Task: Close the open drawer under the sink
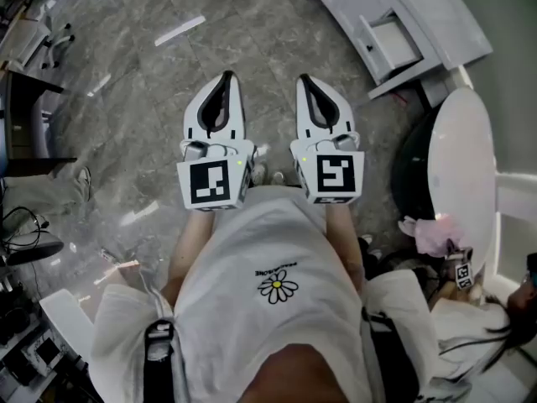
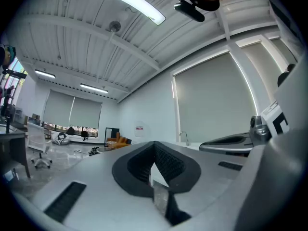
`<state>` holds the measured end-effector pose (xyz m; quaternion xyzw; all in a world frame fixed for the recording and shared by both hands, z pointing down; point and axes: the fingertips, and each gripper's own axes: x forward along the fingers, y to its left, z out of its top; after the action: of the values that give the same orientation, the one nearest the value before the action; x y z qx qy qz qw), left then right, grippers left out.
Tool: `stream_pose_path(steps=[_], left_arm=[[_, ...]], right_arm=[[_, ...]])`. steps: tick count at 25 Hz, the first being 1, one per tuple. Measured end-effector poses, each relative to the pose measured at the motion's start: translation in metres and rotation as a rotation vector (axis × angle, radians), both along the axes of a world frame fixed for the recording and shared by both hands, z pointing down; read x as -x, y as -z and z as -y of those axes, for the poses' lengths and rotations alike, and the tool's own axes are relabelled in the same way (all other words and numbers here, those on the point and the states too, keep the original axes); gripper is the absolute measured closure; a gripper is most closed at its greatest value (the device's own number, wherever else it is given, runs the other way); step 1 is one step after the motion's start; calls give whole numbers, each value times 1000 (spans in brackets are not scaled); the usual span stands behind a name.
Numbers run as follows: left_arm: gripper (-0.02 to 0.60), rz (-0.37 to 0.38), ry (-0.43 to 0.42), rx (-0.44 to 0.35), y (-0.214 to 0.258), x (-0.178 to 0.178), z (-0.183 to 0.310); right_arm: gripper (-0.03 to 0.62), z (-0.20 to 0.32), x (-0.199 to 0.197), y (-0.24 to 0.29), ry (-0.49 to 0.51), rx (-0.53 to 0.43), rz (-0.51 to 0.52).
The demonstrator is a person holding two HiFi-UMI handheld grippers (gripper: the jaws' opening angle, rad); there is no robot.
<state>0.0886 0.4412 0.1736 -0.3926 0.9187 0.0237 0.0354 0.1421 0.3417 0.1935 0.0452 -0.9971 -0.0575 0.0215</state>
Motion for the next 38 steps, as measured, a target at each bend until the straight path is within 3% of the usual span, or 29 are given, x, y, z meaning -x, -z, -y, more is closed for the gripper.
stream_pose_path(steps=[6,17,26,38], left_arm=[[561,10,-10,-21,1,1,8],[561,17,-9,52,0,-2,31],[561,28,-31,26,-3,-20,66],[561,64,-89,2,3,-8,112]], right_arm=[[565,8,-1,1,6,46,24],[565,24,-5,-2,27,57,18],[565,54,-23,-7,45,53,27],[565,92,-28,-11,-21,31,39]])
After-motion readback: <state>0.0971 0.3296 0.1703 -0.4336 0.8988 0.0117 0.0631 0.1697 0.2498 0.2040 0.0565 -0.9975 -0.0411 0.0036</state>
